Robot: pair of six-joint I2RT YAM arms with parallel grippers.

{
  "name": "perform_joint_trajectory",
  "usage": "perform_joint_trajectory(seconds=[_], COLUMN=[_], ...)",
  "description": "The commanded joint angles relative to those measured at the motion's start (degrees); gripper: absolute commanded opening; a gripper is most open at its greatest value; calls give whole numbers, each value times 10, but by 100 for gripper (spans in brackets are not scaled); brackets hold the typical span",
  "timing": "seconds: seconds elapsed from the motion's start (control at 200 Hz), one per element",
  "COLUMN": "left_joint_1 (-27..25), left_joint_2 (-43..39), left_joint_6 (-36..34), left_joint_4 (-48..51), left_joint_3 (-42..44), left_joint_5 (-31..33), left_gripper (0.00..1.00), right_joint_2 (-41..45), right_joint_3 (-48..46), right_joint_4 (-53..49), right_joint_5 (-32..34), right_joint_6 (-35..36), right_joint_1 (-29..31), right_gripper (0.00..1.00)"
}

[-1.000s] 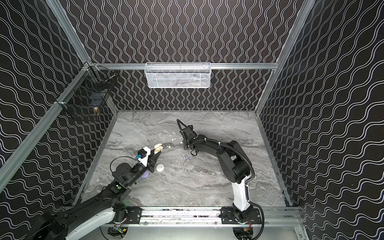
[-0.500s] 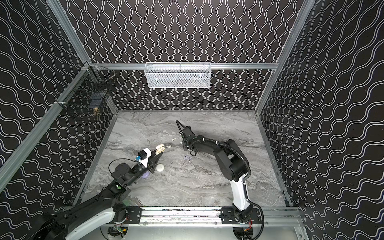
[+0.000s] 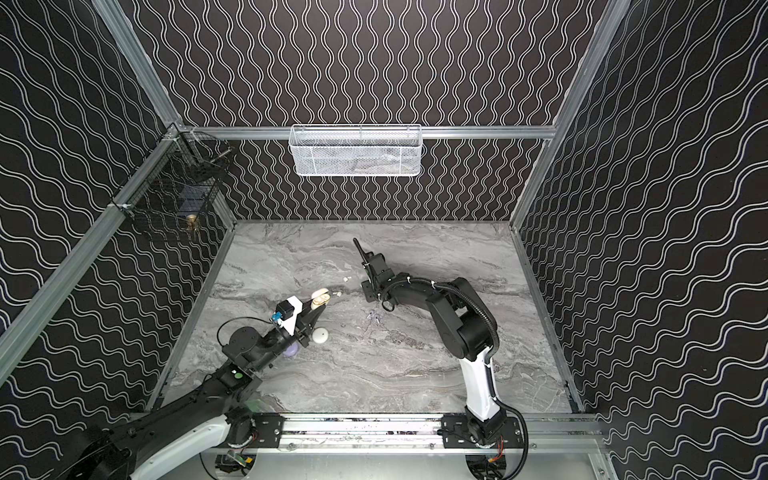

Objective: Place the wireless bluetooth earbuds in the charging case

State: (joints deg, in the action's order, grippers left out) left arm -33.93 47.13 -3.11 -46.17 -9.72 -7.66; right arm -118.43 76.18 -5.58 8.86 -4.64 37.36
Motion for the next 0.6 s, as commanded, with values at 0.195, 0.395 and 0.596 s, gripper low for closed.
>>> perform_joint_trajectory(seconds=[0.195, 0.395, 0.596], left_joint_1=[1, 0, 0], left_joint_2=[1, 2, 0], left_joint_6=[-3, -3, -3], left_joint_4=[-23, -23, -19], left_joint_3=[-2, -3, -5], left_joint_5=[-4, -4, -4], left_gripper=[0, 0, 0], right_joint_2=[-17, 1, 23], right_joint_3=[5, -28, -49], right_joint_4=[26, 41, 40], right_joint_5=[-22, -54, -59], right_joint_6=[46, 38, 19], right_joint_1=[-8, -7, -4], right_gripper=[62, 61, 56])
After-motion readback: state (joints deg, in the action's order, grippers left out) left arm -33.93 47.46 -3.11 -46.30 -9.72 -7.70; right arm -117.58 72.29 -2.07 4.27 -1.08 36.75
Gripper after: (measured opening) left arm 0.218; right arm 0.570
